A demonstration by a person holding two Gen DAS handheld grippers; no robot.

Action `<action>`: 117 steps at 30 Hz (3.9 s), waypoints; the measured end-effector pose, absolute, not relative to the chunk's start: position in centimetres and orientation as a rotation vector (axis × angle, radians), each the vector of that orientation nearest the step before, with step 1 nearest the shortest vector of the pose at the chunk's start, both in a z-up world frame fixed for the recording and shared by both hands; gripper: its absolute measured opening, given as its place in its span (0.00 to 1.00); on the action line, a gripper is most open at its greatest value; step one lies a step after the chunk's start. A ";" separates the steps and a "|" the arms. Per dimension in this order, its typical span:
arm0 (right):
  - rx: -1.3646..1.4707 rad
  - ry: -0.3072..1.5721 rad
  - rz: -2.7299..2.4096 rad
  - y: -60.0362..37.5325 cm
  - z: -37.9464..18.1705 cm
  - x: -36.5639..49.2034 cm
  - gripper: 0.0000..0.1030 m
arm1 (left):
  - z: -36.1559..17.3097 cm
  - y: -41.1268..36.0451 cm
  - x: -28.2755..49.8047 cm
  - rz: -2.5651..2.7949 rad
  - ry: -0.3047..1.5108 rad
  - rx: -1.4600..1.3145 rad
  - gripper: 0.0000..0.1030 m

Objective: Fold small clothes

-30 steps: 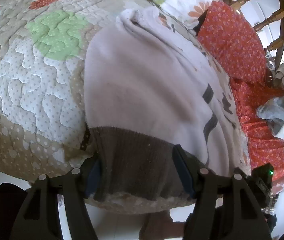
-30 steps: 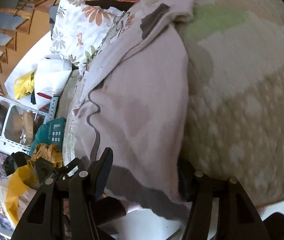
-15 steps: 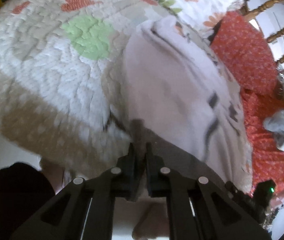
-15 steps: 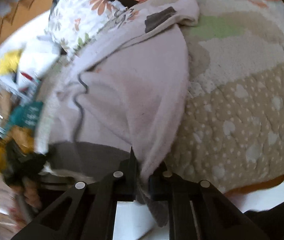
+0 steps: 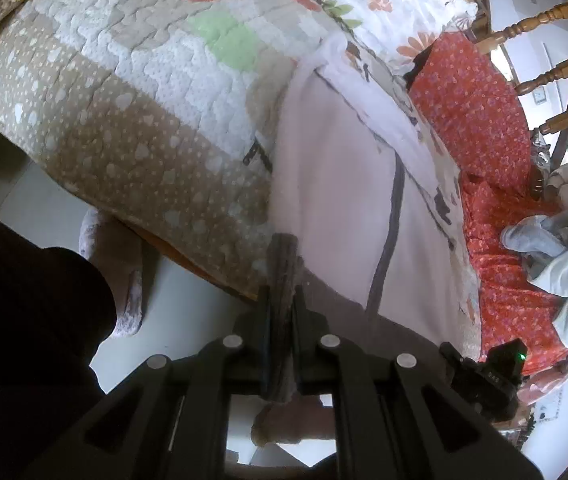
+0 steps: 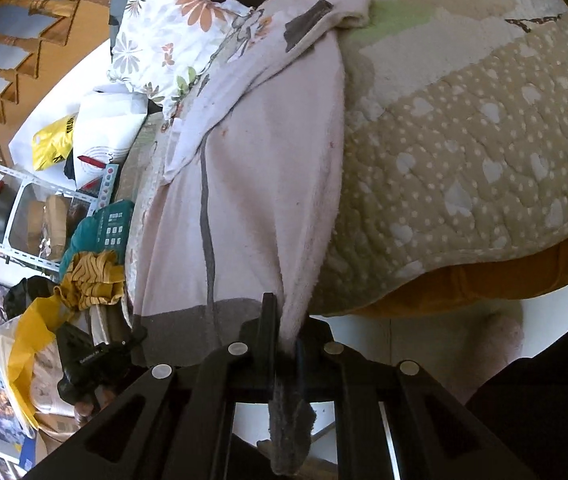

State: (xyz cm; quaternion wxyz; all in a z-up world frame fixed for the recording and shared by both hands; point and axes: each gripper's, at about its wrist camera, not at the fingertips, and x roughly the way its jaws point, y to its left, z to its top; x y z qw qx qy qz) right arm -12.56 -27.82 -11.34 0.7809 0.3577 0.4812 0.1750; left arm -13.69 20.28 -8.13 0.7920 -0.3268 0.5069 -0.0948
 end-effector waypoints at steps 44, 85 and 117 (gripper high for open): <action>0.498 0.891 0.174 -31.3 -2.1 18.9 0.59 | -3.6 13.5 23.6 -0.149 0.944 -0.402 0.63; 0.307 0.925 -0.034 -30.6 -4.5 24.0 0.56 | -8.4 9.4 26.1 -0.068 1.094 -0.185 0.30; 0.438 0.986 -0.134 -34.1 -5.6 22.5 0.17 | -6.0 13.0 24.5 0.082 1.031 -0.270 0.56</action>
